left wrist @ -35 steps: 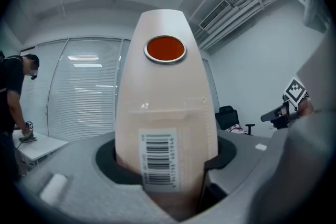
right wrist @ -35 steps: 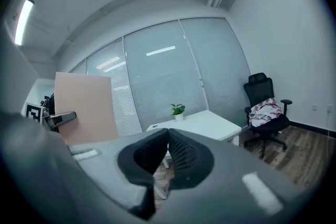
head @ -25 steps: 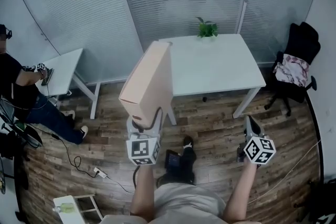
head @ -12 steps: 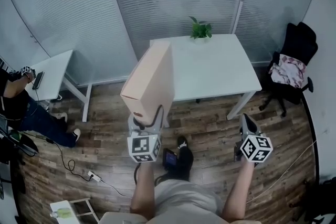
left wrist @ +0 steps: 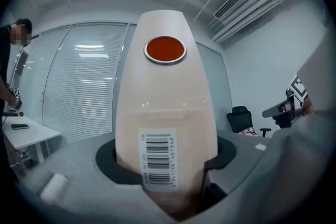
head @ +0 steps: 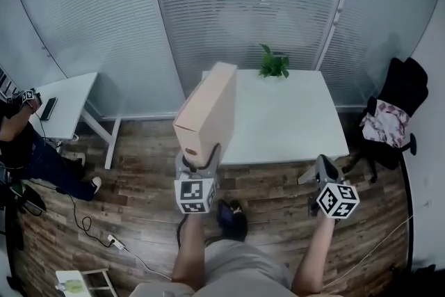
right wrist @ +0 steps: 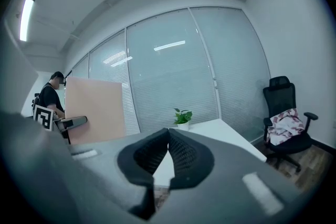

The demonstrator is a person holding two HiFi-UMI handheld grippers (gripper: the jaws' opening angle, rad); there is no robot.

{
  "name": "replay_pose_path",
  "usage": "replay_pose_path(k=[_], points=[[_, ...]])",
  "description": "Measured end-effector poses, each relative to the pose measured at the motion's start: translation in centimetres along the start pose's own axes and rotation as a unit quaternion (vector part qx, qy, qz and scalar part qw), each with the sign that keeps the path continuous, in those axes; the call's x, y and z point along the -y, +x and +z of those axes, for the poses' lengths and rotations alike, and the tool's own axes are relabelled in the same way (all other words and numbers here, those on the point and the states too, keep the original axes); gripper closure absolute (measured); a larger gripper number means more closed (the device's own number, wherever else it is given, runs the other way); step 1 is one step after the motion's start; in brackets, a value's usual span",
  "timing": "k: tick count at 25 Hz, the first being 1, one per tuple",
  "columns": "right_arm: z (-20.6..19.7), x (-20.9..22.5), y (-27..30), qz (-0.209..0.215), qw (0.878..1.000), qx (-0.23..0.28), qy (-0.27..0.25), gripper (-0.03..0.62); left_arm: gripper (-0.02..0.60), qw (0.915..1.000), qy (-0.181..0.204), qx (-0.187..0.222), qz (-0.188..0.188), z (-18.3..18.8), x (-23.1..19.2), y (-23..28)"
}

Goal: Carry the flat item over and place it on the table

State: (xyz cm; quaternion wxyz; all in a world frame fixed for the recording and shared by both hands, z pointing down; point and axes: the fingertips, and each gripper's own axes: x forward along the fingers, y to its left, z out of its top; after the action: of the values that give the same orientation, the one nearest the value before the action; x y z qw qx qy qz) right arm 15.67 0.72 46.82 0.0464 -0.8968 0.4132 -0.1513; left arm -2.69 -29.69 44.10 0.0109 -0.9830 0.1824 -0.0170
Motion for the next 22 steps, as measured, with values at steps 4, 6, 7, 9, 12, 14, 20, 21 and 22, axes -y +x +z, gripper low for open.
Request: replay_pose_path(k=[4,6,7,9,12,14,20,21,22], points=[[2.6,1.5,3.7,-0.001,1.000,-0.002,-0.014,0.592,0.278,0.9993,-0.031,0.020,0.002,1.8,-0.5,5.1],[3.2,2.3,5.2,-0.005,1.000,-0.007,-0.018,0.592,0.278,0.9988,-0.045,0.020,-0.006,1.5,-0.2,7.4],[3.5,2.7,6.1,-0.007,1.000,-0.010,-0.021,0.592,0.278,0.9985,-0.051,0.019,-0.011,1.2,-0.1,8.7],[4.0,3.3,7.9,-0.013,0.999,-0.018,-0.023,0.592,0.278,0.9976,-0.064,0.014,-0.020,0.6,0.1,11.0],[5.1,4.1,10.5,-0.025,0.999,-0.016,-0.016,0.592,0.278,0.9955,-0.088,0.001,-0.035,-0.5,1.1,14.1],[5.9,3.9,12.5,-0.022,1.000,-0.006,-0.016,0.592,0.279,0.9942,-0.099,-0.003,-0.042,-1.3,1.5,15.8],[7.0,2.2,20.0,0.016,0.998,-0.025,-0.055,0.592,0.281,0.9890,-0.142,-0.009,-0.041,-3.1,0.6,19.9],[7.0,1.8,21.0,0.021,0.998,-0.028,-0.056,0.592,0.281,0.9888,-0.143,-0.011,-0.040,-3.3,0.3,20.3],[7.0,1.5,21.9,0.025,0.998,-0.029,-0.056,0.592,0.281,0.9888,-0.144,-0.013,-0.039,-3.4,0.0,20.8]])
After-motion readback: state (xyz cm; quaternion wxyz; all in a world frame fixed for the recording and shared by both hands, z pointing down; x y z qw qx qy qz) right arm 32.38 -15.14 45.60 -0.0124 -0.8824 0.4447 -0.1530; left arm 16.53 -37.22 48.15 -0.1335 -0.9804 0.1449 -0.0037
